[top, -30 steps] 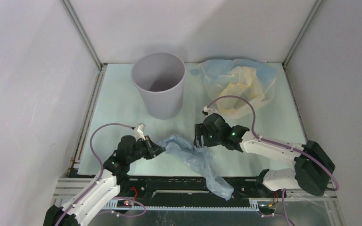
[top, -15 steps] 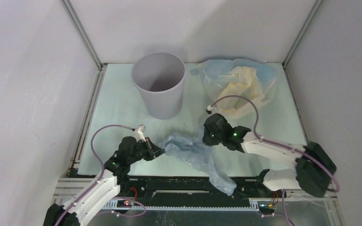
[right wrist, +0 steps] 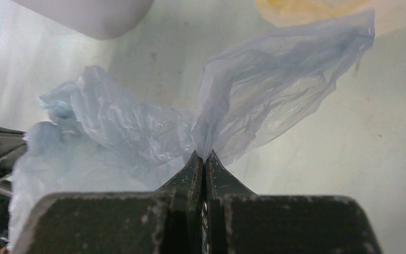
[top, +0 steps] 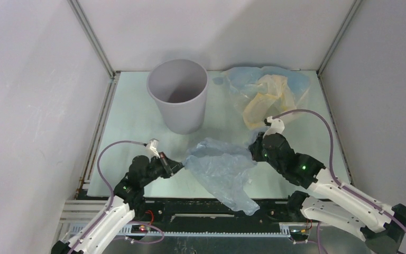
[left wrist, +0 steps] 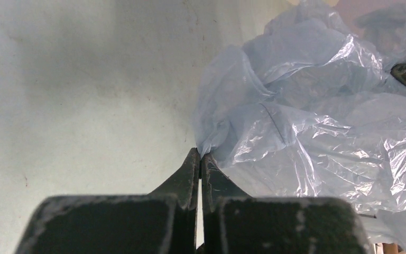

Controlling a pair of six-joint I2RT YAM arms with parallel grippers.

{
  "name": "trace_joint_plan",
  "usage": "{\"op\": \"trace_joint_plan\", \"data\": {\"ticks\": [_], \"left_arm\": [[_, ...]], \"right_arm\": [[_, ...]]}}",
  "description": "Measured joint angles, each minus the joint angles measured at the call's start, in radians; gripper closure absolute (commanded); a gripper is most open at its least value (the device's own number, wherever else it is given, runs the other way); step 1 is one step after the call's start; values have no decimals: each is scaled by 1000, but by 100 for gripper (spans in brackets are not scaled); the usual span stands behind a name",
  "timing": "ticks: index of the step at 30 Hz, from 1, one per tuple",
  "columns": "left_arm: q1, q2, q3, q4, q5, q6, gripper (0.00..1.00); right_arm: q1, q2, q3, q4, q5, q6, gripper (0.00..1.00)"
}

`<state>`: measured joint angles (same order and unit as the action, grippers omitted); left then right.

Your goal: Put the trash bags into the trash bin

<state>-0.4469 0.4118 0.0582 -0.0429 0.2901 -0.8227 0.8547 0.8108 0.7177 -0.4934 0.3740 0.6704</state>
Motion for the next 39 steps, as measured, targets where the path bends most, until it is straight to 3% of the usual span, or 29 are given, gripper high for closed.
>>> {"op": "trace_joint_plan", "data": {"ticks": [11, 20, 21, 25, 28, 33, 37, 39], "left_arm": [[-1, -6, 0, -68, -82, -28, 100], [-1, -8, 2, -83, -108, -33, 100], [-1, -10, 2, -85, -109, -33, 95], [-1, -35, 7, -101, -112, -24, 56], [-1, -44, 35, -129, -114, -1, 40], [-1, -53, 136, -159, -125, 28, 24], [-3, -43, 225, -163, -138, 54, 21], [-8, -18, 277, -161, -149, 74, 26]], "right_arm": [[-3, -205, -65, -166, 219, 130, 91], [-3, -195, -66, -193, 253, 130, 93], [-4, -196, -66, -193, 257, 130, 94], [-8, -214, -68, -180, 250, 95, 99], [-9, -223, -68, -129, 199, 27, 100], [-9, -196, -68, -34, 85, -63, 100], [-9, -175, -68, 11, 19, -101, 100], [-9, -168, -68, 26, -6, -114, 100]]}}
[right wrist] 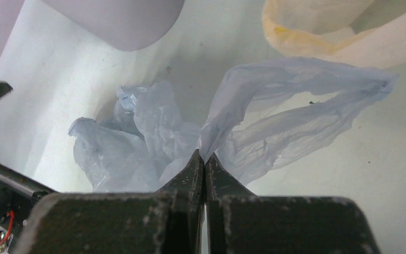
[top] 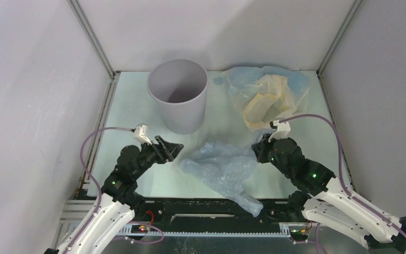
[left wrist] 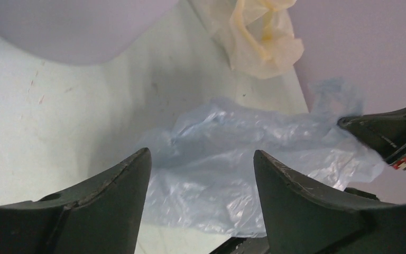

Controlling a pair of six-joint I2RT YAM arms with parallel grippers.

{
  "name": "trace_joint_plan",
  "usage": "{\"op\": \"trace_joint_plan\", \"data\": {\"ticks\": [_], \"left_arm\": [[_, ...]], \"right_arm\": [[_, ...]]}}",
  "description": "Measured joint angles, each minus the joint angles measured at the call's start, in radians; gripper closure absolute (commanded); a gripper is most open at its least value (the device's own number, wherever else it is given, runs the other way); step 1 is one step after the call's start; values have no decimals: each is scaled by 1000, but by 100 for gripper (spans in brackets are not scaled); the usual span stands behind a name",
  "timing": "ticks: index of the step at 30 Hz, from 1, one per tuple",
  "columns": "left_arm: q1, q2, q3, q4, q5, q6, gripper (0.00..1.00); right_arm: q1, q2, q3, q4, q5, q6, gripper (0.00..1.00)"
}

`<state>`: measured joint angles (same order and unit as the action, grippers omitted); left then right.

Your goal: Put the trash bags into the trash bin

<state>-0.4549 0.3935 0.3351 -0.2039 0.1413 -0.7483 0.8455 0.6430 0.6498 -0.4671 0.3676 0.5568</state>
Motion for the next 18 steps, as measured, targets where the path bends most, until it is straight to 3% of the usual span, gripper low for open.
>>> {"op": "trace_joint_plan", "data": {"ticks": [5, 11, 14, 18], "left_arm": [[-35, 124, 76, 80, 13, 55, 33], [-144, 379, 129, 175, 29, 139, 23], [-202, 477, 150, 190, 25, 180, 31], [-231, 577, 175, 209, 23, 219, 33]], "right_arm": [[0, 11, 0, 24, -51, -25, 100], [0, 6, 0, 37, -77, -36, 100], [0, 6, 0, 38, -85, -39, 100], [0, 6, 0, 41, -98, -42, 100]]}}
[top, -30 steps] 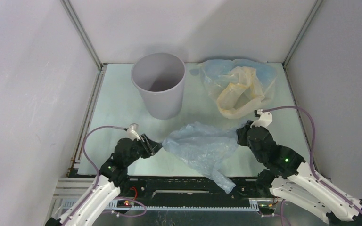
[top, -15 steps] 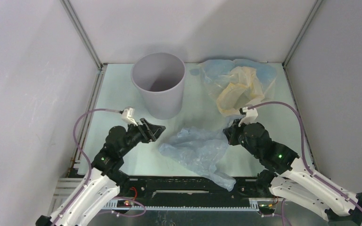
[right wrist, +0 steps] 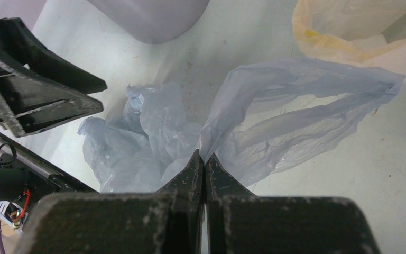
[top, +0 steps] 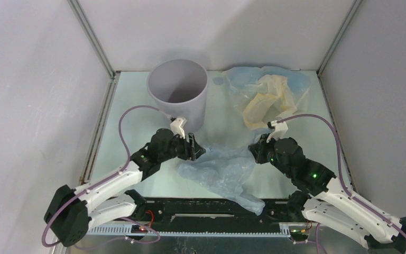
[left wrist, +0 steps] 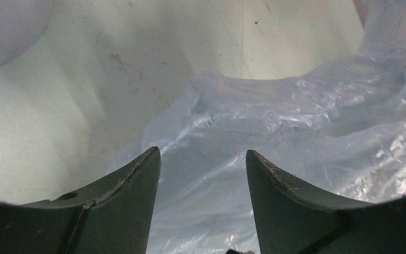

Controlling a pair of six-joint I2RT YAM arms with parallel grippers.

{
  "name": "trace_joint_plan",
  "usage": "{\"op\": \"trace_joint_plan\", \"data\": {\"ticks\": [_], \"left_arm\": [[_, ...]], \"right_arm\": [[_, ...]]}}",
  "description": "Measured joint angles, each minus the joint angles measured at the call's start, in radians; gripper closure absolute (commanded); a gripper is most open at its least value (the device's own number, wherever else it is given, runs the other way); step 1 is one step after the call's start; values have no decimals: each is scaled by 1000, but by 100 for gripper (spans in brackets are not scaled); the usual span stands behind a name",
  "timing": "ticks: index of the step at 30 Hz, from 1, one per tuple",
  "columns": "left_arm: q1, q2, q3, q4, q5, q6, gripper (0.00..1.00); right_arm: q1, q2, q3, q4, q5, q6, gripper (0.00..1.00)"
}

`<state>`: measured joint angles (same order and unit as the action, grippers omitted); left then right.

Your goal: Put the trash bags into the trash bin

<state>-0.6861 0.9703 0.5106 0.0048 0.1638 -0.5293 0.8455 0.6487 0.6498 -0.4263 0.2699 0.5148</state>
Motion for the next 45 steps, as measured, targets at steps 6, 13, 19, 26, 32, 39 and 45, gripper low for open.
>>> {"op": "trace_joint_plan", "data": {"ticks": [6, 13, 19, 26, 32, 39, 45], "left_arm": [[0, 124, 48, 35, 5, 35, 34], [0, 244, 87, 48, 7, 63, 66], [2, 288, 93, 63, 27, 74, 100], [45, 241, 89, 52, 24, 69, 100], [114, 35, 49, 31, -42, 32, 100], [148, -85, 0, -3, -119, -5, 100], [150, -85, -2, -45, -135, -13, 100]], "right_arm": [[0, 0, 0, 2, -10, 0, 100], [0, 4, 0, 2, -13, 0, 100], [-1, 13, 0, -5, 1, 1, 97], [-13, 9, 0, -45, 63, 14, 92], [-59, -37, 0, -116, 148, 52, 77], [-100, -80, 0, -161, 200, 95, 26], [-104, -79, 0, -162, 105, 50, 25]]}}
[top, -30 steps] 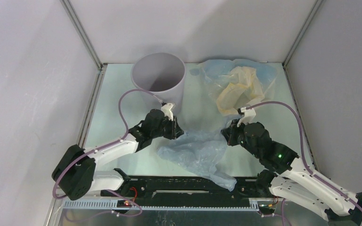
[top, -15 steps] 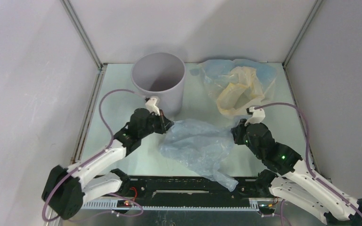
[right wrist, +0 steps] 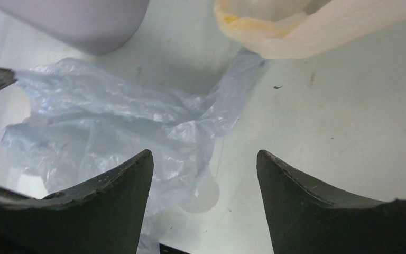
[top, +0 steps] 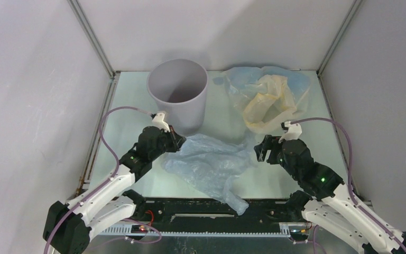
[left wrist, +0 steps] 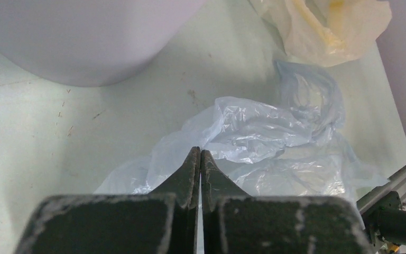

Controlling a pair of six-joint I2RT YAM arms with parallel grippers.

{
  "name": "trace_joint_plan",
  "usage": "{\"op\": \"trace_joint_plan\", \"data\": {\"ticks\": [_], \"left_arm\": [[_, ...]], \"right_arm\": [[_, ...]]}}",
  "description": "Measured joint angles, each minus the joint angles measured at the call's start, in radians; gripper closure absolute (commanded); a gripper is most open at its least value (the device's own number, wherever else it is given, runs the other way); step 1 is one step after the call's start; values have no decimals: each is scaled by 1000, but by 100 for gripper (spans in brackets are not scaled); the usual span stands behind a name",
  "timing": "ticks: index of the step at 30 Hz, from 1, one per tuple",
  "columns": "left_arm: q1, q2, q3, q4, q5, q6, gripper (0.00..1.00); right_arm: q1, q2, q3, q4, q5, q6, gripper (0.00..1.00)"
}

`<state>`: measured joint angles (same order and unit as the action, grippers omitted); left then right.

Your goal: Put the trash bags into the trash bin

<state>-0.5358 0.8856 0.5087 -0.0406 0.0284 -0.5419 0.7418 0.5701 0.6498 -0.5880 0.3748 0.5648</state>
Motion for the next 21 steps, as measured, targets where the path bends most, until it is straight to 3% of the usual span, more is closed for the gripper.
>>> {"op": "trace_joint_plan", "data": {"ticks": [7, 14, 21], "left_arm": [[5, 8, 0, -32, -4, -5, 100], [9, 8, 0, -40, 10, -11, 100], [11, 16, 42, -42, 159, -8, 100]], "right_arm": [[8, 52, 0, 11, -227, -8, 16], [143, 169, 0, 67, -350, -33, 26], [195, 349, 104, 161, -438, -244, 28]]}}
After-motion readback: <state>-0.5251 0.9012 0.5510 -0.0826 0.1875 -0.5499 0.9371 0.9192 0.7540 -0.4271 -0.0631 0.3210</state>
